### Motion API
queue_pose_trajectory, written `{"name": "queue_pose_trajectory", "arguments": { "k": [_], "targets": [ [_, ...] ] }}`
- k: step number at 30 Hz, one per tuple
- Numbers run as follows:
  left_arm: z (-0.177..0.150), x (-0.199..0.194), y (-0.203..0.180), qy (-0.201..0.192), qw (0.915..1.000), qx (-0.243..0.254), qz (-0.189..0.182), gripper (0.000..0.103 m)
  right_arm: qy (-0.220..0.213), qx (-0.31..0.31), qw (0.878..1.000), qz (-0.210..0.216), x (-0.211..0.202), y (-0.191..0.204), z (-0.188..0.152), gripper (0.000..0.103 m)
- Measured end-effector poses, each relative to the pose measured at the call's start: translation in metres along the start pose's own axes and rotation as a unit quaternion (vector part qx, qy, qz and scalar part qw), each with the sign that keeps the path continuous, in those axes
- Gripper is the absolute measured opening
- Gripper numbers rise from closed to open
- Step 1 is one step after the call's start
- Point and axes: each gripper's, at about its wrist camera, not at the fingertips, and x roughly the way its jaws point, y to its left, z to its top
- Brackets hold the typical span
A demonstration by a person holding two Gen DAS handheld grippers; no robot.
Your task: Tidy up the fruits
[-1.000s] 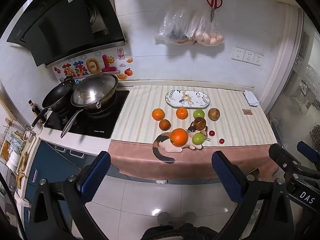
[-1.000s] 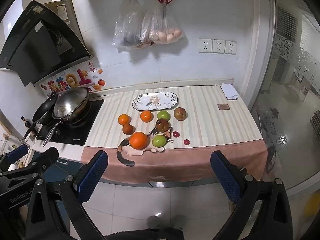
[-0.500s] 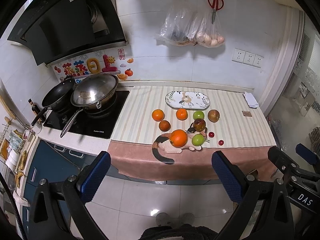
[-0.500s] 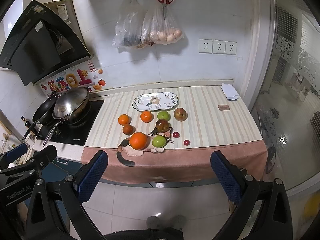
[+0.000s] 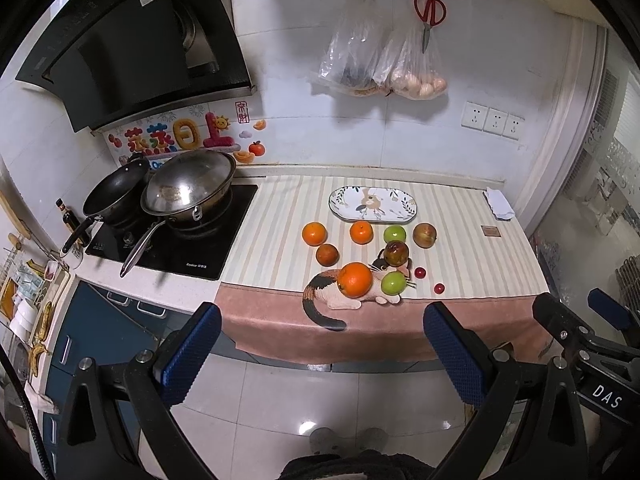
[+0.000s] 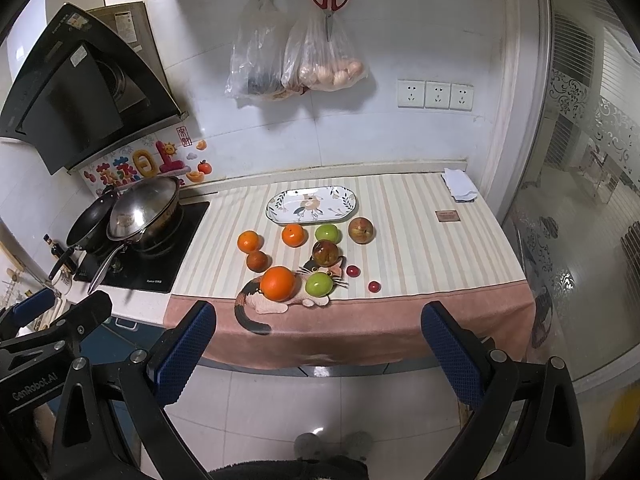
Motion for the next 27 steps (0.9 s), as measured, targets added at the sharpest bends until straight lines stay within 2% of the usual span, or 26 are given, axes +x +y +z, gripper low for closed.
{"name": "queue_pose_trajectory", "arguments": {
  "k": [27],
  "targets": [
    [0.0, -0.006, 0.001, -0.002, 1.0, -0.002, -0.004, 0.103, -0.005, 0.001, 1.0, 0.003, -0.01, 0.002, 0.003, 0.103]
  ]
}}
